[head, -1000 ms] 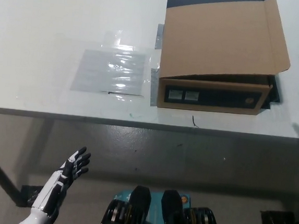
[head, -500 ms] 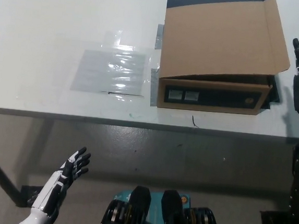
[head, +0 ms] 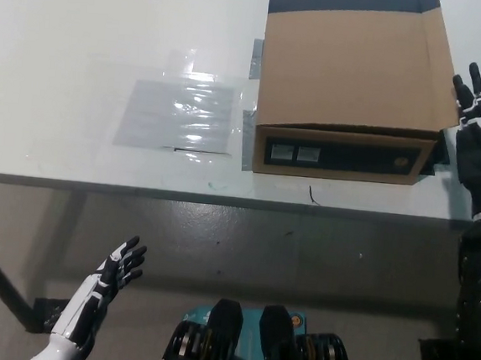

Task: A small storage box is placed at the center of the table and the robot uses its right hand to slide under its lid and push it upwards to open it

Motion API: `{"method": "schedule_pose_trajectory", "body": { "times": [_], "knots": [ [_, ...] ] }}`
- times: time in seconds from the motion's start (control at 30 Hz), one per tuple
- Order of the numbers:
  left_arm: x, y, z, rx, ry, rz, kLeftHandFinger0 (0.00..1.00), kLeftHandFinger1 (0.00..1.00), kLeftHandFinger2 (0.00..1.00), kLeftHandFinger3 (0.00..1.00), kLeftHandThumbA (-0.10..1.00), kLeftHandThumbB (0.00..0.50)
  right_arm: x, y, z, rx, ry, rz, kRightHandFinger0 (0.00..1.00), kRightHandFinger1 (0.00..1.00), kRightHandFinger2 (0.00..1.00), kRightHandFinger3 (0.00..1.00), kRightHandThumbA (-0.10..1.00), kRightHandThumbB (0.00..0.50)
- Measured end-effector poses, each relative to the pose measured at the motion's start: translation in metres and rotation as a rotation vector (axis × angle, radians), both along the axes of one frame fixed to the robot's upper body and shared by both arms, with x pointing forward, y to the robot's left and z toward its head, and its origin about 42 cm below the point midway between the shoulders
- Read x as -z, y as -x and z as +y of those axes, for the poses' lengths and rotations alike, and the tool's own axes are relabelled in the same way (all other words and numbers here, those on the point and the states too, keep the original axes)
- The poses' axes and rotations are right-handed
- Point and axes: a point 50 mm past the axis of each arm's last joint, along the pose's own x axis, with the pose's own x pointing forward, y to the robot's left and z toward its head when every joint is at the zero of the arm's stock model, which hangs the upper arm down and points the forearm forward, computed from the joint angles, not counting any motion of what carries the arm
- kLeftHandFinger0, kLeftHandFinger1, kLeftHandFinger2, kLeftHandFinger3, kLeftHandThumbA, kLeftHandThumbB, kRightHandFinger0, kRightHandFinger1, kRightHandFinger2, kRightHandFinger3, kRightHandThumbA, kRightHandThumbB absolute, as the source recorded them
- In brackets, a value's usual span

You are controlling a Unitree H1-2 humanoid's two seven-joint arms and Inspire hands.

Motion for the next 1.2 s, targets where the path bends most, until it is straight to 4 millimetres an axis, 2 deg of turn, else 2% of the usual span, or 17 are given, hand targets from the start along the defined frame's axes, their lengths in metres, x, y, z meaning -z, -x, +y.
{"method": "schedule_pose_trajectory", "body": {
  "times": [0.4,0.53,0.6,0.7,0.83,1.07,1.2],
  "knots": [
    [0.000,0.000,0.000,0.000,0.000,0.001,1.00,1.00,1.00,1.00,1.00,0.328,-0.009,-0.008,-0.022,0.052,0.047,-0.035,1.00,1.00,1.00,1.00,1.00,0.318],
    [0.000,0.000,0.000,0.000,0.000,0.001,1.00,1.00,1.00,1.00,1.00,0.329,-0.011,-0.009,-0.030,0.078,0.053,-0.043,1.00,1.00,1.00,1.00,1.00,0.337],
    [0.000,0.000,0.000,0.000,0.000,0.001,1.00,1.00,1.00,1.00,1.00,0.337,-0.013,-0.010,-0.032,0.085,0.056,-0.047,1.00,1.00,1.00,1.00,1.00,0.327],
    [0.000,0.000,0.000,0.000,0.000,0.001,1.00,1.00,1.00,1.00,1.00,0.323,-0.014,-0.013,-0.032,0.087,0.052,-0.049,1.00,1.00,1.00,1.00,1.00,0.318],
    [0.001,0.000,0.000,0.000,0.000,0.001,1.00,1.00,1.00,1.00,1.00,0.332,-0.012,-0.014,-0.028,0.080,0.046,-0.044,1.00,1.00,1.00,1.00,1.00,0.310],
    [0.000,0.000,0.000,0.000,0.000,0.001,1.00,1.00,1.00,1.00,1.00,0.319,0.003,-0.018,-0.016,0.060,0.021,-0.007,1.00,1.00,1.00,1.00,1.00,0.289],
    [0.000,0.000,0.000,0.000,-0.001,0.001,1.00,1.00,1.00,1.00,1.00,0.333,0.010,-0.019,-0.010,0.049,0.008,0.013,1.00,1.00,1.00,1.00,1.00,0.282]
  ]
}}
